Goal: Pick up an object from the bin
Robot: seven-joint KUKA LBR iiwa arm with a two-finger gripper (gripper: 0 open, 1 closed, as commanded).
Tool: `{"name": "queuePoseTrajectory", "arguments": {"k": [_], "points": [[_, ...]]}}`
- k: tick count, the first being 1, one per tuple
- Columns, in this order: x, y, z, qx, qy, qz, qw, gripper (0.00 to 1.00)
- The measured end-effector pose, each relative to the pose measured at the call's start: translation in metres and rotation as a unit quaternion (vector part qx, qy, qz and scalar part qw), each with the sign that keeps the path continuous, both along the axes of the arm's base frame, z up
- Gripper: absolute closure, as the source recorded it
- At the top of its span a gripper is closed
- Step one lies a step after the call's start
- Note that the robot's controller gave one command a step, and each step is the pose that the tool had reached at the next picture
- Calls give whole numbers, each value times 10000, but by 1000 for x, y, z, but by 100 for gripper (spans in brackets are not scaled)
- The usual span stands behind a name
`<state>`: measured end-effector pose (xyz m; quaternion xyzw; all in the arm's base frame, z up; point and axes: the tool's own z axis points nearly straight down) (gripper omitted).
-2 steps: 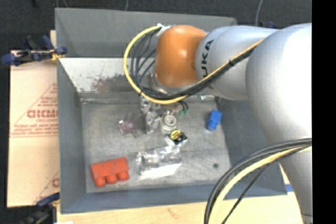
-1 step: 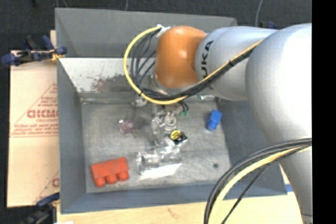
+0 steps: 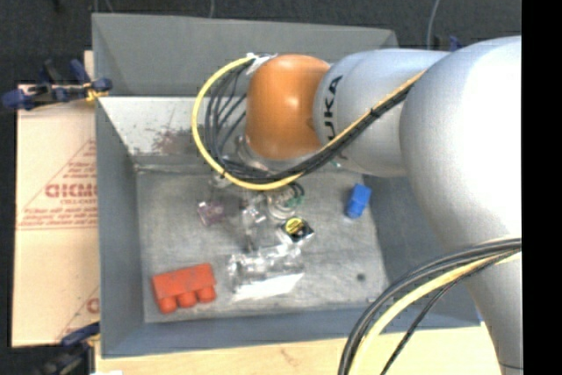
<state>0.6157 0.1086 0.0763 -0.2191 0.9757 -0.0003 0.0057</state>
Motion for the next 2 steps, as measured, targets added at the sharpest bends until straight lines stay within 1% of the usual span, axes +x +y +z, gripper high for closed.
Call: {"name": "queuePoseTrajectory", "arguments": {"k": [1, 2], "points": [[2, 0, 1, 14, -27, -14, 10000, 100], [-10, 4, 142, -1, -11, 34, 10000, 100]]}}
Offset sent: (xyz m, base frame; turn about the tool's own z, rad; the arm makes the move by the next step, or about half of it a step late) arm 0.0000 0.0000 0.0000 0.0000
